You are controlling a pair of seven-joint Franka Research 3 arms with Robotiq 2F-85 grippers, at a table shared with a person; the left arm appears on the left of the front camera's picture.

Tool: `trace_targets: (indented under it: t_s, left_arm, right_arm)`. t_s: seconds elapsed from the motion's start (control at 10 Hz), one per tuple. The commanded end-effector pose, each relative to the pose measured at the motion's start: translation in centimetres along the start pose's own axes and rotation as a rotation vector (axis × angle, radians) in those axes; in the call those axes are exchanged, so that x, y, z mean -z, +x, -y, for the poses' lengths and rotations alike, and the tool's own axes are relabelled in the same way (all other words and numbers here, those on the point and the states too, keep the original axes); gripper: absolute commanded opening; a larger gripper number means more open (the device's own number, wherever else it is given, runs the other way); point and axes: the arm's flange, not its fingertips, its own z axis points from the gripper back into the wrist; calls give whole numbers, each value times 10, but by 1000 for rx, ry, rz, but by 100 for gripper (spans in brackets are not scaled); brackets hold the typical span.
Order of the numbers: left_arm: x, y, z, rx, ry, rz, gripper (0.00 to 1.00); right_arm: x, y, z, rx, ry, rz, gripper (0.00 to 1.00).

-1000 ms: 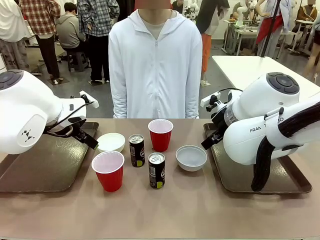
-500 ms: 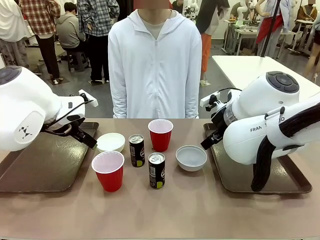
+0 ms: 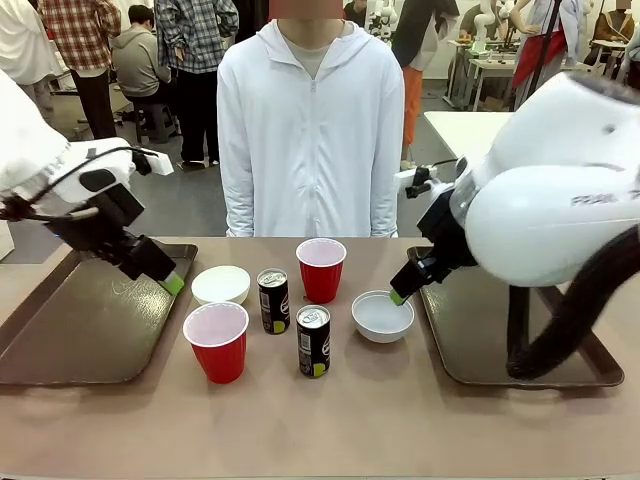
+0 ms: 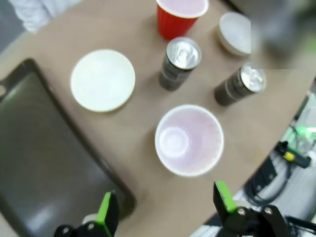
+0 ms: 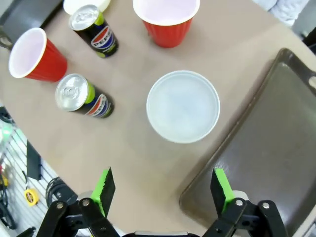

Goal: Prepare tableware on both trays.
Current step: Pick up a Picnic Bowl from the table and place it on a Handle tray.

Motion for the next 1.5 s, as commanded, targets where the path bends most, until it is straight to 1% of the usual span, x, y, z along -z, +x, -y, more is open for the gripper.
trace_targets:
  t_s: [0.0,0.1,0.2,0.3,0.4,0.5,0.6,0.7,0.8,0.9,1.0,1.1,1.2,1.3,1.4]
  left_arm:
    - [16,-38,-4,-39,67,-59,100]
    - [0,0,0,0,0,0,100]
    - [-3,-5,-3,-14,10,-26,100]
    - [-15,-5,-7,-46,-54,49,100]
    - [-31,-6,-13,-36,-133,132,100]
    - [-60,-11,-24,-49,-217,243,100]
    - [-79,-21,-41,-82,-262,323,100]
    - [-93,-32,-63,-118,-334,401,100]
    - [-102,-48,-89,-175,-398,481,100]
    - [-109,-70,-113,-231,-445,539,100]
    - [-114,-89,-132,-279,-471,566,100]
    - [-120,-107,-148,-317,-476,570,100]
    - [-126,-125,-162,-341,-482,554,100]
    - [-129,-137,-179,-393,-490,534,100]
    - [-125,-153,-195,-465,-504,502,100]
  right_arm:
    - [4,-79,-4,51,-86,-62,100]
    - [0,0,0,0,0,0,100]
    - [-11,-5,0,19,-19,-20,100]
    - [-20,-13,16,45,88,51,100]
    - [-40,-24,33,71,176,155,100]
    - [-66,-38,44,90,234,283,100]
    - [-82,-54,54,116,268,363,100]
    - [-90,-72,67,143,320,430,100]
    - [-96,-95,84,199,364,491,100]
    - [-96,-126,105,265,408,528,100]
    - [-97,-155,121,332,434,544,100]
    - [-98,-181,133,366,442,528,100]
    - [-96,-204,144,396,462,499,100]
    - [-87,-224,154,420,490,462,100]
    - [-71,-242,164,446,536,405,100]
